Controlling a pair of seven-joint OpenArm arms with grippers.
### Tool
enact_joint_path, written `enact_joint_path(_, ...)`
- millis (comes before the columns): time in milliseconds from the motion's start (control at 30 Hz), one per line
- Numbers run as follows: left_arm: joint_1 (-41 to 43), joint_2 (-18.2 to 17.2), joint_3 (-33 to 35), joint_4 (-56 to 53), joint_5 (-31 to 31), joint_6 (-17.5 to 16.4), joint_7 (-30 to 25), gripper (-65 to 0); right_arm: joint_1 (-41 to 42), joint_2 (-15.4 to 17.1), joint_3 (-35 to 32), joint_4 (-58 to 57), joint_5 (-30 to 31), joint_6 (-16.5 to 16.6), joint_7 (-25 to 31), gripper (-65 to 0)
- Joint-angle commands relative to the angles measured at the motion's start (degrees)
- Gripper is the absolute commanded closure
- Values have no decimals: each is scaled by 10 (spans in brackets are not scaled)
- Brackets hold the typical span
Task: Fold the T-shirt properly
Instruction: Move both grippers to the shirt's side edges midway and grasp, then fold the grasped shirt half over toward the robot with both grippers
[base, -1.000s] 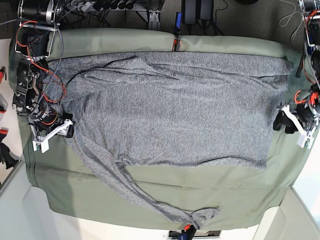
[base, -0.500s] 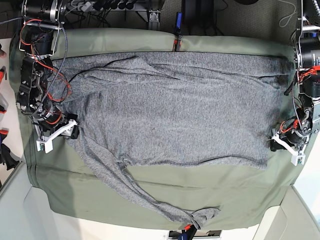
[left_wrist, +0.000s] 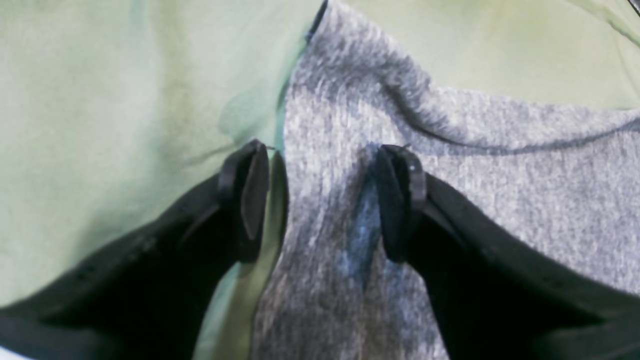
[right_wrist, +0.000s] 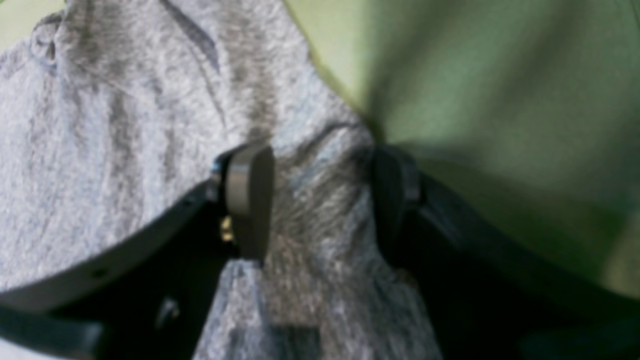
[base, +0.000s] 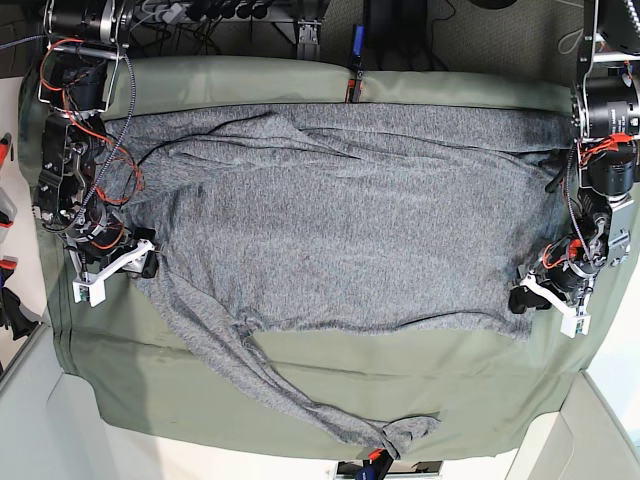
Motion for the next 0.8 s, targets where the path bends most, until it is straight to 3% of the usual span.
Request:
enact_joint_path(0, -15, -5, -1, 5, -4, -9, 1, -369, 8, 2, -1, 3, 3, 2, -15, -321)
enact_joint_path(133, -15, -5, -1, 5, -3, -9, 1, -346, 7, 2, -1, 3, 3, 2, -15, -321)
enact_joint_path(300, -15, -7, -1, 5, 3, -14, -27, -85, 10, 2, -1, 3, 2, 2, 5, -318)
enact_joint_path(367, -15, -11, -1, 9, 11, -37, -42, -20, 11, 2, -1, 3, 2, 2, 26, -252)
enact_joint_path(533, -13, -25, -1, 43, 19, -52, -42, 0, 18, 2, -1, 4, -14, 3, 33, -3)
enact_joint_path(767, -10, -31, -1, 76, 19, -52, -43, 0, 18, 3, 3, 17, -18, 4, 29, 0)
